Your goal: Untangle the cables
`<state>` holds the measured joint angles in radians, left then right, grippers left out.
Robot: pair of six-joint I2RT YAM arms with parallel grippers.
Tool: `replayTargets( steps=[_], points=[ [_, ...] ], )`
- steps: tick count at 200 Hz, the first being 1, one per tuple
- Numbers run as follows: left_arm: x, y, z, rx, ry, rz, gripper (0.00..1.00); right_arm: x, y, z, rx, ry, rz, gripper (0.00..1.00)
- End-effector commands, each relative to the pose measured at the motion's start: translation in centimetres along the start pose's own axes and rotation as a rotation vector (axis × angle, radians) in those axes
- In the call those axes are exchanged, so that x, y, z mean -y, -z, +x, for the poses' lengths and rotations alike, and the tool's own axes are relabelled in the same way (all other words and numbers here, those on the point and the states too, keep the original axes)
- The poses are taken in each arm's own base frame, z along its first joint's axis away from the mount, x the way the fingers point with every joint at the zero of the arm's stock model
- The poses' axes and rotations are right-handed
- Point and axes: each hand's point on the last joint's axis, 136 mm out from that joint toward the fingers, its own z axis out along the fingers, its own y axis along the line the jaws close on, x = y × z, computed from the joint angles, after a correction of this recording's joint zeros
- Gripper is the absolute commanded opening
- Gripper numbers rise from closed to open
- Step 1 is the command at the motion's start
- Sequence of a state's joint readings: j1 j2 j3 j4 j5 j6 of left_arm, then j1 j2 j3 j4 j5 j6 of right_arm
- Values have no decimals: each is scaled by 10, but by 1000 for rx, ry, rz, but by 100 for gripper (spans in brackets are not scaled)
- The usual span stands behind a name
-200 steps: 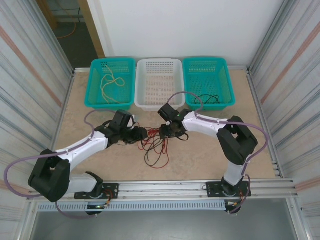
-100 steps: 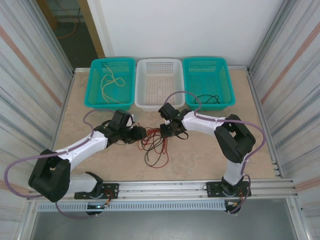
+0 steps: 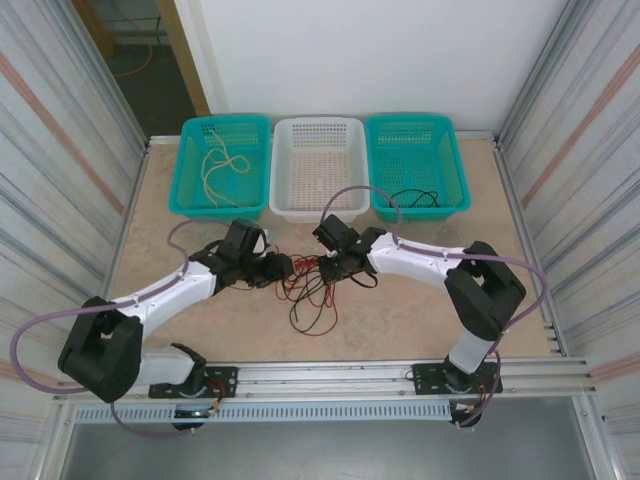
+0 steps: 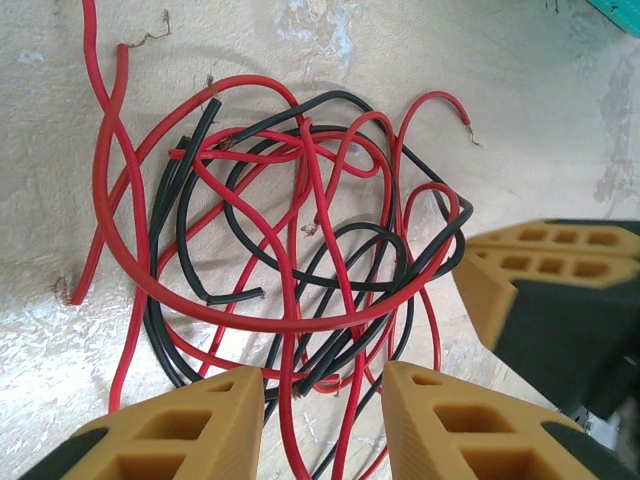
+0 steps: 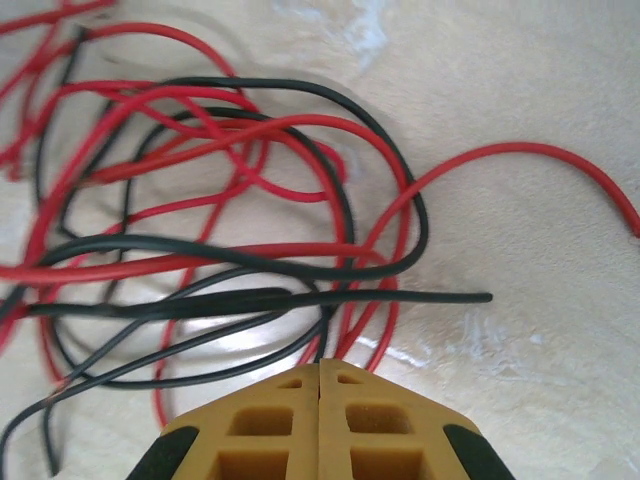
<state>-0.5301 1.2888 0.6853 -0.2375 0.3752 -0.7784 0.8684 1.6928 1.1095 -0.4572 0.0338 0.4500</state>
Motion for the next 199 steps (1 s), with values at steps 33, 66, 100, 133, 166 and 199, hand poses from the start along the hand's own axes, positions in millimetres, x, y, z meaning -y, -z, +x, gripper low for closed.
replayTargets(
  steps=[33, 66, 100, 133, 166, 199],
  points=[
    [5, 3, -2, -2, -20, 19, 37, 13, 28, -16, 65, -111, 45, 27],
    [4, 4, 0, 0, -16, 20, 37, 13, 19, -29, 64, -404, -56, 53],
    [5, 8, 1, 2, -30, 23, 38, -7, 19, -42, 90, -479, -143, 50],
    [1, 9, 4, -9, -51, 0, 36, 4, 25, -38, 90, -494, -75, 47],
    [4, 9, 2, 0, -53, 14, 35, 27, 20, -22, 51, -695, -93, 42],
    [7, 8, 0, -2, -54, 19, 35, 30, 13, -24, 47, -798, -124, 43]
  ],
)
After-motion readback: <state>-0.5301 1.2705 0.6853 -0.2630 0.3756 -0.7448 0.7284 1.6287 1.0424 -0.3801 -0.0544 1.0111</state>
